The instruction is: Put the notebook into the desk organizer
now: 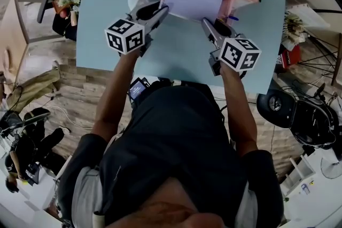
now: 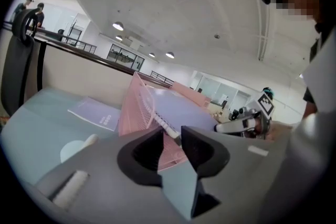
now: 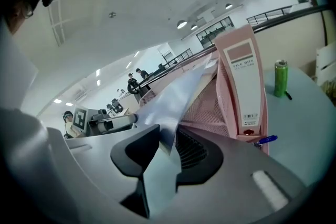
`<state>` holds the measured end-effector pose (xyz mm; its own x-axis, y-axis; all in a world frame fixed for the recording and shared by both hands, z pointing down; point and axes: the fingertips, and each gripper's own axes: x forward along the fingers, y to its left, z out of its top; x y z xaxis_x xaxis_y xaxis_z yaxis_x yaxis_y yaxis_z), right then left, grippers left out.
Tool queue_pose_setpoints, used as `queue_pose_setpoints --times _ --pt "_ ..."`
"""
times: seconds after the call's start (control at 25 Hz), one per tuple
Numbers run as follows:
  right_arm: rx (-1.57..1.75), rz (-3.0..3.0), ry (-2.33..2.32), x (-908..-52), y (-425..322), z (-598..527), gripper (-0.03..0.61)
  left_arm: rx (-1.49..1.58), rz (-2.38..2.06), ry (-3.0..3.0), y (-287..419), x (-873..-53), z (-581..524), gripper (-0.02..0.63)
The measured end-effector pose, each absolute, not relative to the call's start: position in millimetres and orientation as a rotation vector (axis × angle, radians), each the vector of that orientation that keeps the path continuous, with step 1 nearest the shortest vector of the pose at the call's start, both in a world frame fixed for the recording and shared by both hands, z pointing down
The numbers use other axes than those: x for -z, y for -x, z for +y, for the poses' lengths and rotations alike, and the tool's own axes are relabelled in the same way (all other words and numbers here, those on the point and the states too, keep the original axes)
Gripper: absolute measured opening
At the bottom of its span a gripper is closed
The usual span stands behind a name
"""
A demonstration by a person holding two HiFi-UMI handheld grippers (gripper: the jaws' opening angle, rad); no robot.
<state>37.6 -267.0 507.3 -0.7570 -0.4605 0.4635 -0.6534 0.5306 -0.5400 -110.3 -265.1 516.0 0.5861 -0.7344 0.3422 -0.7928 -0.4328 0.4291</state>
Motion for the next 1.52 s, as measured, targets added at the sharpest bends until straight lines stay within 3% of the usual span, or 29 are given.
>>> queue_pose_setpoints --times 1.52 --pt "-0.823 -2.558 -1.061 -465 -41 -135 0.092 -0.215 -1.191 -2.459 99 -471 -138 0.163"
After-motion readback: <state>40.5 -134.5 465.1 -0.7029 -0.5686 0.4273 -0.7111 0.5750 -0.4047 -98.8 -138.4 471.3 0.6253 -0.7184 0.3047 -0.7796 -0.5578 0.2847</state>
